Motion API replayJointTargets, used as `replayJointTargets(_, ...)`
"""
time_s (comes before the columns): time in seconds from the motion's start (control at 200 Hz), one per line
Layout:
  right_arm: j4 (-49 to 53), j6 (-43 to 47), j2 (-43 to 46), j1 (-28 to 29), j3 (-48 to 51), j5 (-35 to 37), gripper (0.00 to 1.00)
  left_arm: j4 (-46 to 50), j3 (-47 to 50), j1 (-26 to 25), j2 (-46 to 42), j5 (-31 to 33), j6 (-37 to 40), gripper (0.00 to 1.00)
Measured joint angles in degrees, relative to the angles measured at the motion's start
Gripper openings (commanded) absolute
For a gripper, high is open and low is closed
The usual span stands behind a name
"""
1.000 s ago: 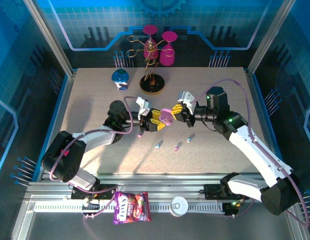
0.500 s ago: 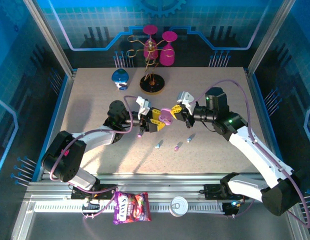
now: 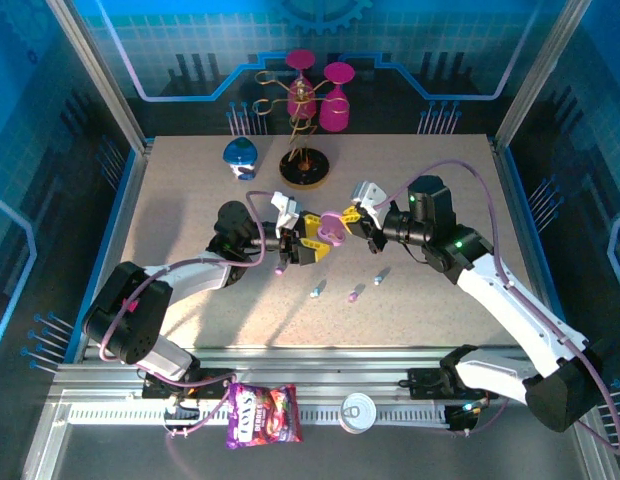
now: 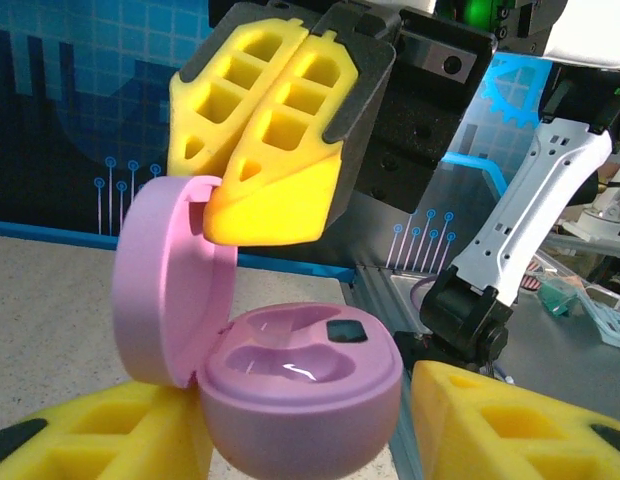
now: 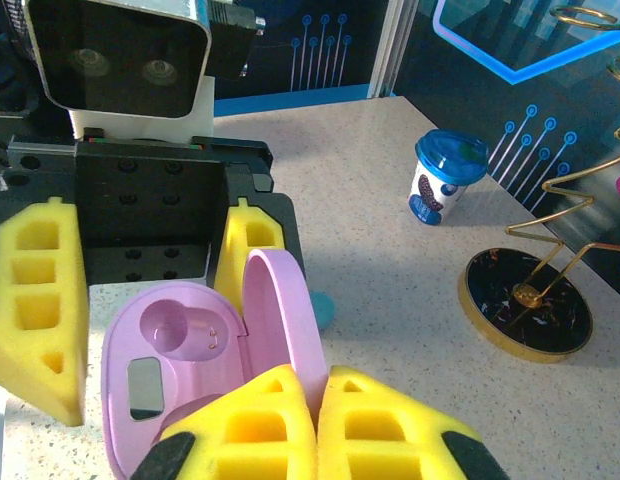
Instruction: Insert wireless bluetooth earbuds into charging case
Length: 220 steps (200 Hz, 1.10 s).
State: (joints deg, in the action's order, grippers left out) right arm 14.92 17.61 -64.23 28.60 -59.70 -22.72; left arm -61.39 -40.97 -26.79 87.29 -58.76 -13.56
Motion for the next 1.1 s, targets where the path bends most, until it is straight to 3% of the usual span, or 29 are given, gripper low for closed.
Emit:
replayJointTargets(0.105, 0.0, 0.0, 0.2, 0.2, 0.0, 0.0, 0.0, -0.1, 0.0, 0.0, 0.0, 0.0, 0.0, 0.46)
replayJointTargets(0.335, -0.4, 0.0, 0.3, 0.2, 0.3, 0.2, 0.0, 0.0, 0.0, 0.0, 0.0, 0.0, 0.0, 0.61)
replayJointTargets(0.68, -0.9, 0.0, 1.1, 0.3, 1.6, 0.7, 0.0, 1.7, 0.0, 0.0, 0.0, 1.6, 0.2, 0.64)
replayJointTargets(0.921, -0.9, 0.0, 1.4, 0.3, 1.7, 0.6, 0.0, 3.0, 0.0, 0.0, 0.0, 2.4, 0.7, 0.75)
replayJointTargets(1.021, -0.9, 0.0, 1.4, 0.3, 1.7, 0.6, 0.0, 2.9, 0.0, 0.0, 0.0, 2.4, 1.5, 0.74)
replayJointTargets(1.101, -0.9, 0.0, 1.4, 0.3, 1.7, 0.6, 0.0, 2.9, 0.0, 0.0, 0.0, 2.4, 1.6, 0.65)
